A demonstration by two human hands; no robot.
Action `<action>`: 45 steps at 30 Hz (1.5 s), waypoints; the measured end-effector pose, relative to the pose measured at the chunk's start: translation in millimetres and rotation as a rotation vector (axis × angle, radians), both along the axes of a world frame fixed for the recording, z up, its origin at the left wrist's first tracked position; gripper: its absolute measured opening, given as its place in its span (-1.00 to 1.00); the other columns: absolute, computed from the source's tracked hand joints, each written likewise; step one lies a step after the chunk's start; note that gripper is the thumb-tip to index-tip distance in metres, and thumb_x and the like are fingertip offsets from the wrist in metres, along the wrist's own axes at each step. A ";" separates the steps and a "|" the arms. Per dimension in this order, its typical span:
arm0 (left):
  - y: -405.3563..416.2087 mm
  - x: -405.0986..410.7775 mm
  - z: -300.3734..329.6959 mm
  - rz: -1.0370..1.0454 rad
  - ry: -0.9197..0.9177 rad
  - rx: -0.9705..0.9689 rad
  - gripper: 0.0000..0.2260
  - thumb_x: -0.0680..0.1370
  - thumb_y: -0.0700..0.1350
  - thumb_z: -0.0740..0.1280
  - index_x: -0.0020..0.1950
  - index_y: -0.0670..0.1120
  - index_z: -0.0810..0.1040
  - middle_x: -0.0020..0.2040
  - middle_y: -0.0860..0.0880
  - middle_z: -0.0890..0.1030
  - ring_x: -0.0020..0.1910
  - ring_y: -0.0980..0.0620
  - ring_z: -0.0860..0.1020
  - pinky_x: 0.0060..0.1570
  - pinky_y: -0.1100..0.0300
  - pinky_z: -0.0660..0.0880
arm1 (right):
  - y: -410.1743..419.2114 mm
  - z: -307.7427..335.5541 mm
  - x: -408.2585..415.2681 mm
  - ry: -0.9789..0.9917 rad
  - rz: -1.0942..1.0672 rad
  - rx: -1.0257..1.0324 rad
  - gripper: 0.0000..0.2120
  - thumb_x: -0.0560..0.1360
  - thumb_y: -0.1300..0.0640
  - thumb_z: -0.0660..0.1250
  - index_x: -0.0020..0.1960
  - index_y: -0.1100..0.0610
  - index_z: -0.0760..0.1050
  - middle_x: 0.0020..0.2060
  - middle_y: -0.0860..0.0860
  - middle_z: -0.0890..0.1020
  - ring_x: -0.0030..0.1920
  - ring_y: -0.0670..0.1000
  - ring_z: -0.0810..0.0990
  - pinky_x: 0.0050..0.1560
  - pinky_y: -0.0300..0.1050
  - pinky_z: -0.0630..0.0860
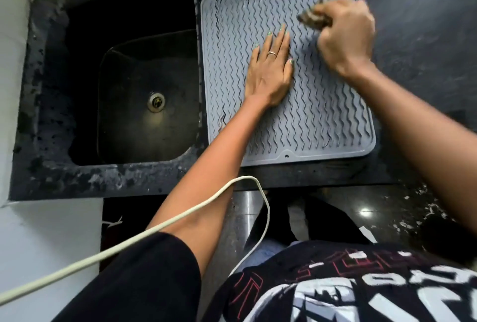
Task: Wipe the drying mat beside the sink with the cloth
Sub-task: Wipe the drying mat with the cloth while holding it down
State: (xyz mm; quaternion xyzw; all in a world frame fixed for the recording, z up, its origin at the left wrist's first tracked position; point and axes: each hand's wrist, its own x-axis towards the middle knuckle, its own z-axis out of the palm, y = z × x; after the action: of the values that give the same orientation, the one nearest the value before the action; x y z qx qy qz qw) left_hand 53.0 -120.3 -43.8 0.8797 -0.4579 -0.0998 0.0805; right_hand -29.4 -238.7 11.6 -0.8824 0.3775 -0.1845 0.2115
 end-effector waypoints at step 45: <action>14.1 -9.2 2.8 0.057 0.155 -0.209 -0.54 0.64 -0.10 0.09 0.55 -0.06 0.16 0.56 -0.02 0.17 0.56 0.00 0.09 0.51 0.08 -0.08 | 55.5 43.7 -107.6 0.003 0.212 0.910 -0.59 0.32 0.47 0.14 -0.18 0.03 0.60 -0.27 0.04 0.66 -0.40 -0.04 0.52 -0.47 -0.29 0.46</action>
State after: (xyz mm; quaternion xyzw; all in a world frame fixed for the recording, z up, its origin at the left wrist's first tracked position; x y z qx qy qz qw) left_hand 43.8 -106.2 -41.0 0.8689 -0.4328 -0.1171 0.2096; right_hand -137.0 -183.2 55.3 -0.7341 0.3279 0.0236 0.5942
